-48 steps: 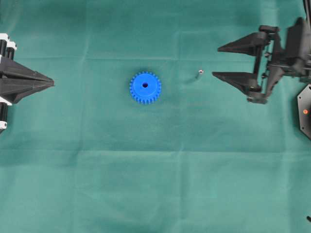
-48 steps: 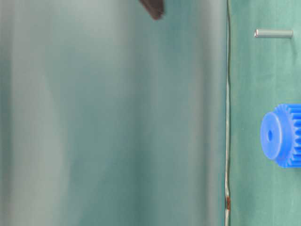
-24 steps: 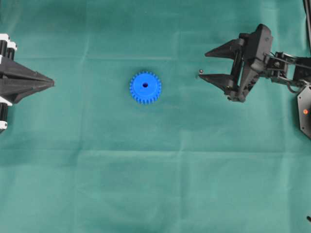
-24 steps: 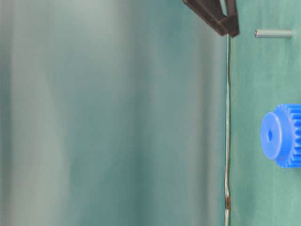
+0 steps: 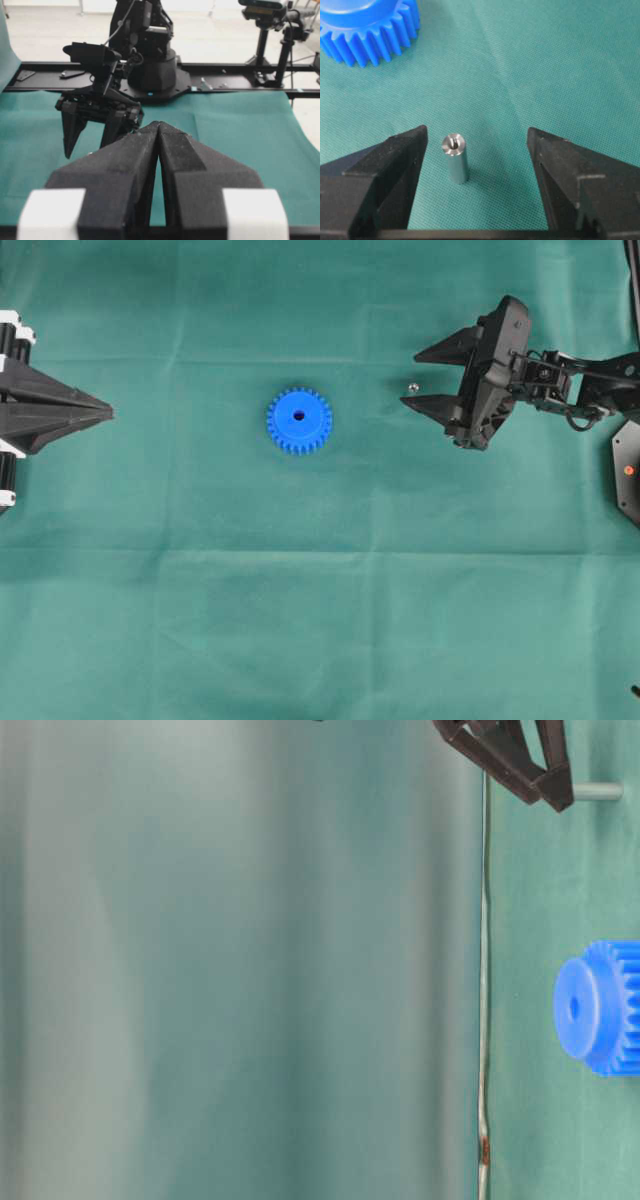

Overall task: Insert the shaft placed at a random location into the center hole of the medium gear at another random location.
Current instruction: 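Close the right gripper around the silver shaft, then lift the held shaft up off the table with the right gripper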

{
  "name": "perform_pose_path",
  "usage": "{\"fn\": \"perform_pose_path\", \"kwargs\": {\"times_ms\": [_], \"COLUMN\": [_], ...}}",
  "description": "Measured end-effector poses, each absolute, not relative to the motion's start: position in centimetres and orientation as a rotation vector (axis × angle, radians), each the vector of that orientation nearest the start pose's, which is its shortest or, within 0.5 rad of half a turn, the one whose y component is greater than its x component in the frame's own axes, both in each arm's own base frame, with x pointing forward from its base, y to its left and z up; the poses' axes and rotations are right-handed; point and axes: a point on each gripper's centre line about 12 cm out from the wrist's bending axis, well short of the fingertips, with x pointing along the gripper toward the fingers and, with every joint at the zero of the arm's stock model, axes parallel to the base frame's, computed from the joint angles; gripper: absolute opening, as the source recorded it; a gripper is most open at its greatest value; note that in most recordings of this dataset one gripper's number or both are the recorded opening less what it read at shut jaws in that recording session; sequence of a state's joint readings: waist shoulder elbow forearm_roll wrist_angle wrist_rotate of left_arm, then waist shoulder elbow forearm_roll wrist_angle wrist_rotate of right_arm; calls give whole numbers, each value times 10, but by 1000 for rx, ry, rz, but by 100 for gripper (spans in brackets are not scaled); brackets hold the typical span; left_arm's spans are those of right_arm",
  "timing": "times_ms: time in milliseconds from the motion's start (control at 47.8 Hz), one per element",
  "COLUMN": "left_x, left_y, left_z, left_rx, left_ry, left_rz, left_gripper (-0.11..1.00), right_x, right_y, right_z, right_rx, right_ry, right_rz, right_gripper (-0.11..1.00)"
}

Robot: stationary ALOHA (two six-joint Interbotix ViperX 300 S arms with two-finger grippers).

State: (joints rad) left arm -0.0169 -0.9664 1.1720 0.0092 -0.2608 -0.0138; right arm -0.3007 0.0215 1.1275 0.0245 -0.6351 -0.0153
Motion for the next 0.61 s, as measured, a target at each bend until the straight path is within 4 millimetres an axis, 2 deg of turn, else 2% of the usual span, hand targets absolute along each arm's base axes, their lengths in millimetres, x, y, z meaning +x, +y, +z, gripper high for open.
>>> {"fn": "perform_pose_path", "kwargs": {"times_ms": [105, 209, 272, 355, 439, 606], "left_x": [199, 199, 199, 199, 199, 199], "left_y": [-3, -3, -3, -3, -3, -3], "left_z": [292, 292, 292, 292, 292, 292], "left_rx": [-5, -5, -5, -5, -5, -5], "left_ry": [-55, -54, -55, -55, -54, -54], "left_rz": [-18, -18, -18, -18, -18, -18], "left_gripper": [0, 0, 0, 0, 0, 0], "right_x": [278, 278, 278, 278, 278, 279], "right_y": [-88, -88, -88, -88, -87, -87], "right_z": [94, 94, 93, 93, 94, 93], "right_rx": [78, 78, 78, 77, 75, 73], "right_ry": [510, 510, 512, 512, 511, 512], "right_rz": [-309, -309, -309, -308, -304, -301], "right_gripper": [77, 66, 55, 32, 19, 16]}}
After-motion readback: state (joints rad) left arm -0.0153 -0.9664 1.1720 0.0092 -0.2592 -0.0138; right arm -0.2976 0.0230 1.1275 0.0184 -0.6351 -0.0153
